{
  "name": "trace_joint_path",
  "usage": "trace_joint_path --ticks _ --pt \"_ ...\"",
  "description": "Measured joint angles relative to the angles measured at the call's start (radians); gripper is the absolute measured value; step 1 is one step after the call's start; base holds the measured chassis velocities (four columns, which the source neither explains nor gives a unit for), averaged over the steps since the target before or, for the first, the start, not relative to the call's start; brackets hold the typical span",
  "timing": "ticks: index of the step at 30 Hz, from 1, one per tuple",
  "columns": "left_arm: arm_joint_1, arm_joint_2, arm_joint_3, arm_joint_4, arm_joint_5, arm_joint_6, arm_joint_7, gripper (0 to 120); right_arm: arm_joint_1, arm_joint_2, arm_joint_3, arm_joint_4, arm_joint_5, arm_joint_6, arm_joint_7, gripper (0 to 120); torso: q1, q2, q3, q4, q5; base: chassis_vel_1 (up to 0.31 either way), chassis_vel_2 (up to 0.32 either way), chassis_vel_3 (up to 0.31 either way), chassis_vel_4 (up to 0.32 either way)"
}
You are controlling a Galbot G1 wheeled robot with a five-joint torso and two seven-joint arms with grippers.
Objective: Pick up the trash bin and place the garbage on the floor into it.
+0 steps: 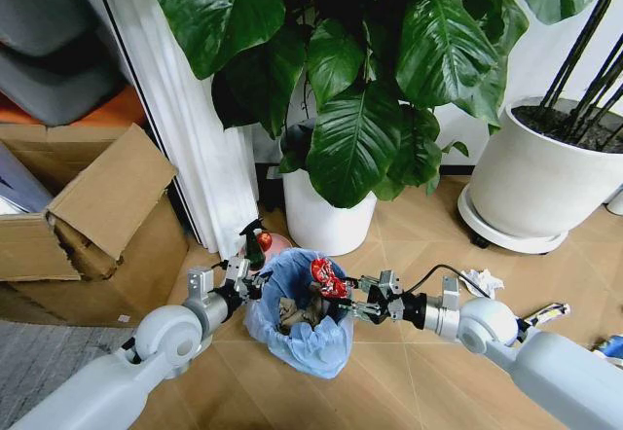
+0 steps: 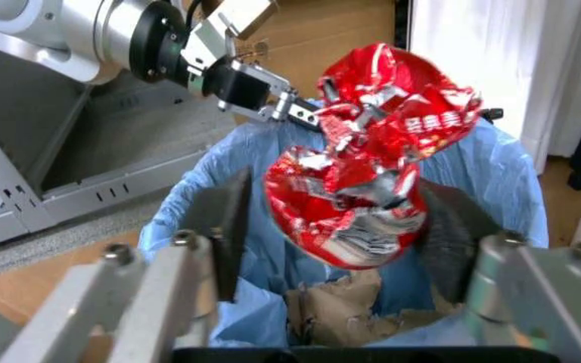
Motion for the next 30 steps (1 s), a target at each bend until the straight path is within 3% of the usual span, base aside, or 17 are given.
trace_joint_path --ticks 7,11,18,24,30 --pt "-0.003 -0.002 0.000 -0.001 -0.001 0.002 -0.004 0 -0.001 -0.009 0.007 0.004 0.000 -0.002 -0.008 77 0.000 0.000 0.000 0.0000 -0.0001 0.000 0.000 0.000 0.000" --pt "-0.004 -0.001 0.000 -0.002 -0.002 0.002 -0.005 0 0.002 -0.008 0.007 0.006 -0.005 -0.003 -0.013 95 0.000 0.000 0.000 0.0000 -0.0001 0.000 0.000 0.000 0.000" --pt "0.001 0.001 -0.002 -0.005 -0.003 0.003 -0.007 0 -0.001 -0.003 0.012 0.009 -0.006 -0.002 -0.011 100 0.000 0.000 0.000 0.0000 -0.0001 0.000 0.000 0.000 0.000" --pt "0.016 0.004 -0.024 -0.007 -0.001 0.003 -0.007 0 -0.051 0.033 0.107 0.010 0.024 0.004 0.046 100 0.000 0.000 0.000 0.0002 0.0000 0.000 0.000 0.000 0.000" --pt "0.053 0.026 -0.074 -0.018 0.004 0.003 -0.006 0 -0.196 0.030 0.260 -0.013 -0.030 0.023 0.197 100 0.000 0.000 0.000 0.0002 -0.0001 0.000 0.000 0.000 0.000"
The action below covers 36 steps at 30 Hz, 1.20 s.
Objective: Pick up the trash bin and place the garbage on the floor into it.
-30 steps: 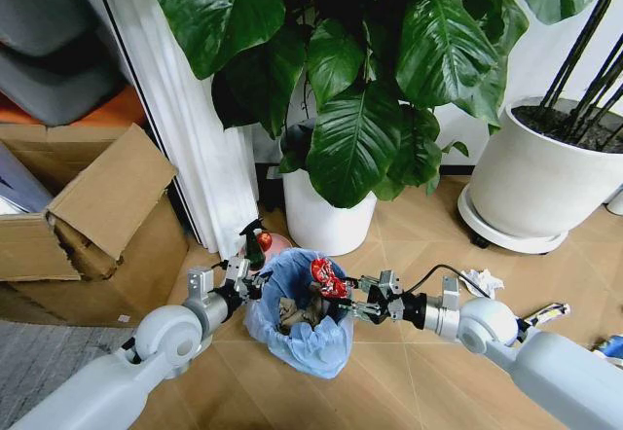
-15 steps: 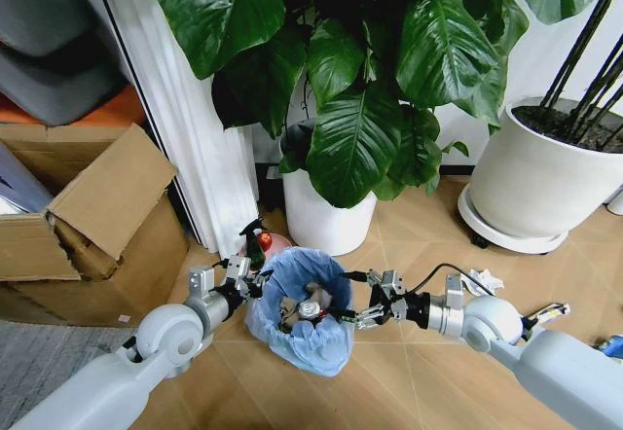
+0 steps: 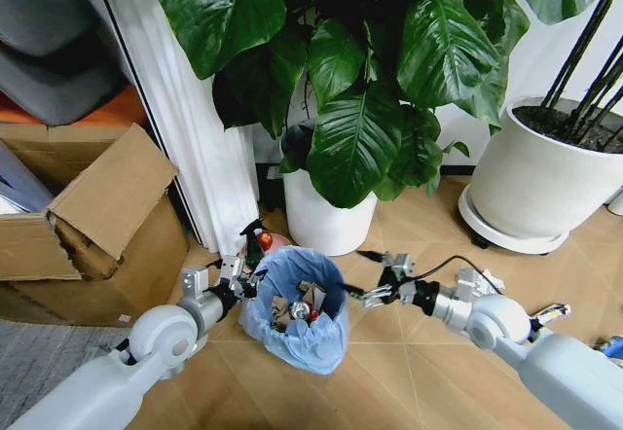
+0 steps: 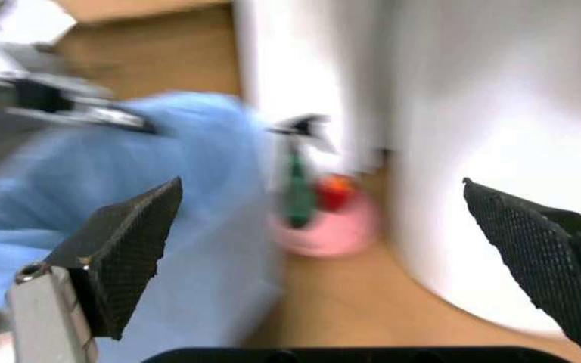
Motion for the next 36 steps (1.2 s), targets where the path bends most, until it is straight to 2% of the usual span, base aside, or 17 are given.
trace_joint_path --ticks 1,2,5,6,7,10,15,18,19,20,22,24,25,28,36 --pt "0.010 0.002 -0.016 -0.004 0.001 0.000 0.000 0 -0.046 0.014 0.045 -0.004 -0.003 -0.003 0.036 100 0.000 0.000 0.000 -0.0001 -0.0003 0.000 0.000 0.000 0.000" --pt "0.010 0.002 -0.016 -0.004 0.001 0.000 0.000 0 -0.046 0.014 0.045 -0.004 -0.003 -0.003 0.036 100 0.000 0.000 0.000 -0.0001 -0.0003 0.000 0.000 0.000 0.000" --pt "0.051 0.003 -0.070 -0.020 0.014 -0.004 0.007 0 -0.193 0.098 0.221 -0.018 -0.018 -0.019 0.056 100 0.000 0.000 0.000 -0.0003 0.0005 0.000 0.000 0.000 0.000" --pt "0.051 0.003 -0.070 -0.020 0.014 -0.004 0.007 0 -0.193 0.098 0.221 -0.018 -0.018 -0.019 0.056 100 0.000 0.000 0.000 -0.0003 0.0005 0.000 0.000 0.000 0.000" --pt "0.070 0.005 -0.086 -0.026 0.023 -0.006 0.011 0 -0.249 0.144 0.294 -0.027 -0.050 -0.016 0.047 100 0.000 0.000 0.000 -0.0005 -0.0004 0.000 0.000 0.000 0.000" --pt "0.099 0.005 -0.114 -0.038 0.042 -0.010 0.014 0 -0.333 0.238 0.419 -0.031 -0.151 -0.001 0.047 100 0.000 0.000 0.000 -0.0005 0.0004 0.000 0.000 0.000 0.000" --pt "0.109 0.001 -0.126 -0.043 0.047 -0.012 0.014 0 -0.365 0.289 0.477 -0.031 -0.196 0.012 0.060 100 0.000 0.000 0.000 -0.0001 -0.0002 0.000 0.000 0.000 0.000" --pt "0.113 -0.002 -0.131 -0.045 0.049 -0.013 0.013 0 -0.385 0.340 0.521 -0.032 -0.232 0.034 0.072 100 0.000 0.000 0.000 -0.0002 -0.0007 0.000 0.000 0.000 0.000" --pt "0.113 -0.003 -0.132 -0.046 0.050 -0.014 0.013 0 -0.397 0.380 0.553 -0.034 -0.260 0.045 0.081 100 0.000 0.000 0.000 0.0000 -0.0004 0.000 0.000 0.000 0.000" --pt "0.113 -0.003 -0.132 -0.046 0.050 -0.014 0.013 0 -0.397 0.380 0.553 -0.034 -0.260 0.045 0.081 100 0.000 0.000 0.000 0.0000 -0.0004 0.000 0.000 0.000 0.000" --pt "0.113 -0.004 -0.132 -0.046 0.050 -0.014 0.012 0 -0.410 0.428 0.592 -0.035 -0.296 0.054 0.086 100 0.000 0.000 0.000 -0.0001 0.0002 0.000 0.000 0.000 0.000" --pt "0.114 -0.008 -0.131 -0.046 0.052 -0.014 0.007 0 -0.446 0.549 0.674 -0.043 -0.360 0.075 0.085 100 0.000 0.000 0.000 -0.0007 -0.0004 0.000 0.000 0.000 0.000" --pt "0.114 -0.008 -0.131 -0.046 0.052 -0.014 0.007 0 -0.446 0.549 0.674 -0.043 -0.360 0.075 0.085 100 0.000 0.000 0.000 -0.0007 -0.0004 0.000 0.000 0.000 0.000" --pt "0.125 -0.015 -0.131 -0.046 0.059 -0.015 0.006 0 -0.465 0.629 0.723 -0.066 -0.377 0.096 0.078 100 0.000 0.000 0.000 -0.0004 -0.0003 0.000 0.000 0.000 0.000" --pt "0.140 -0.023 -0.131 -0.049 0.068 -0.016 0.003 0 -0.469 0.656 0.732 -0.075 -0.368 0.097 0.079 100 0.000 0.000 0.000 -0.0001 -0.0003 0.000 0.000 0.000 0.000"
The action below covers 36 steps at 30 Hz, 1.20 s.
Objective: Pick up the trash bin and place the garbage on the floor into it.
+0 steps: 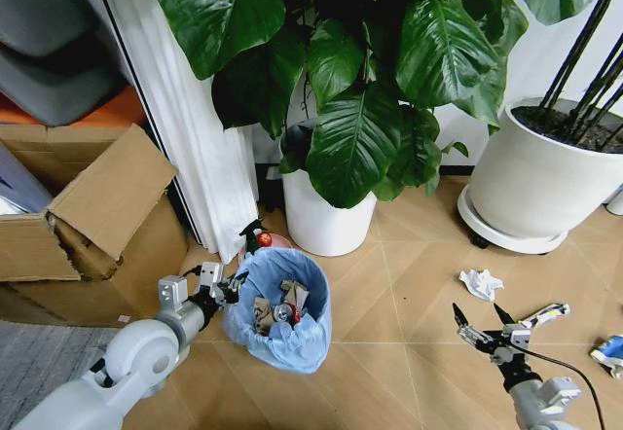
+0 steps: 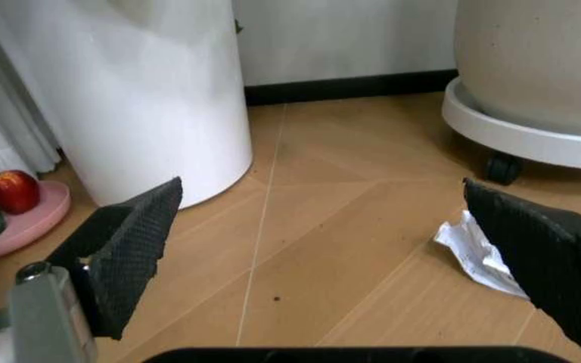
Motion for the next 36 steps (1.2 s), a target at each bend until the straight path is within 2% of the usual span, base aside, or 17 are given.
trace_joint_path --ticks 12,36 --pt "-0.001 0.002 0.001 0.006 0.001 -0.002 -0.003 0 -0.002 0.006 -0.013 -0.002 0.038 -0.021 0.014 100 0.000 0.000 0.000 0.0000 0.0003 -0.023 -0.017 0.022 0.025" --pt "-0.008 0.000 0.007 0.014 -0.001 -0.004 -0.002 0 -0.003 0.008 -0.018 -0.001 0.045 -0.024 0.016 100 0.000 0.000 0.000 -0.0001 0.0003 -0.129 -0.134 0.129 0.137"
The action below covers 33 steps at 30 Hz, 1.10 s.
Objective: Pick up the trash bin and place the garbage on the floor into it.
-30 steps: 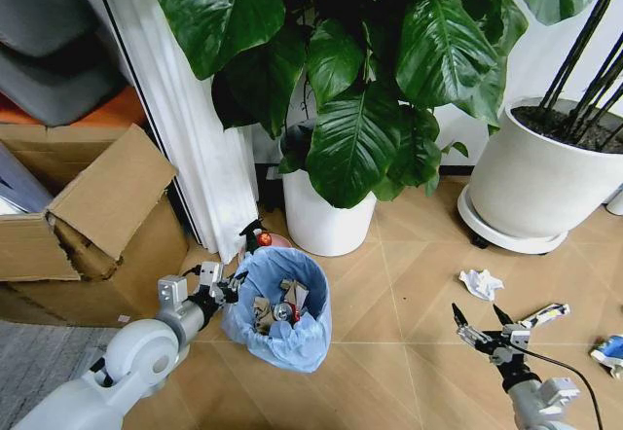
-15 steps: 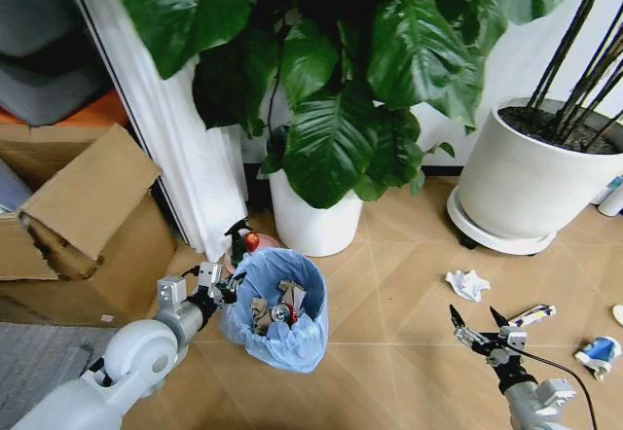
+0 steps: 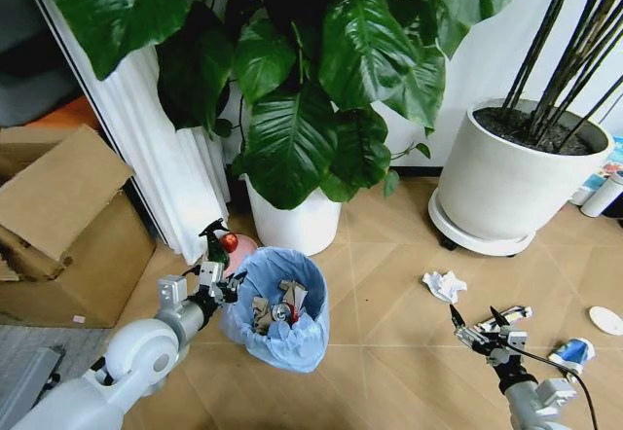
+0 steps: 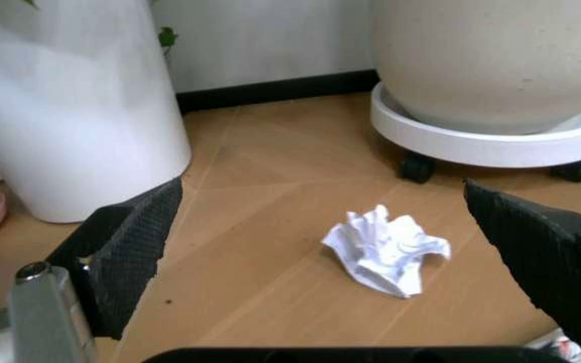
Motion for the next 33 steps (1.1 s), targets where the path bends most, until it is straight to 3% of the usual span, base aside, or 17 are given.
trace_joint_path --ticks 33 --pt "0.001 -0.003 0.002 -0.001 0.002 -0.001 0.001 0 -0.006 -0.009 -0.011 -0.006 -0.004 -0.004 -0.005 100 0.000 0.000 0.000 0.0000 0.0000 -0.128 -0.126 0.131 0.128"
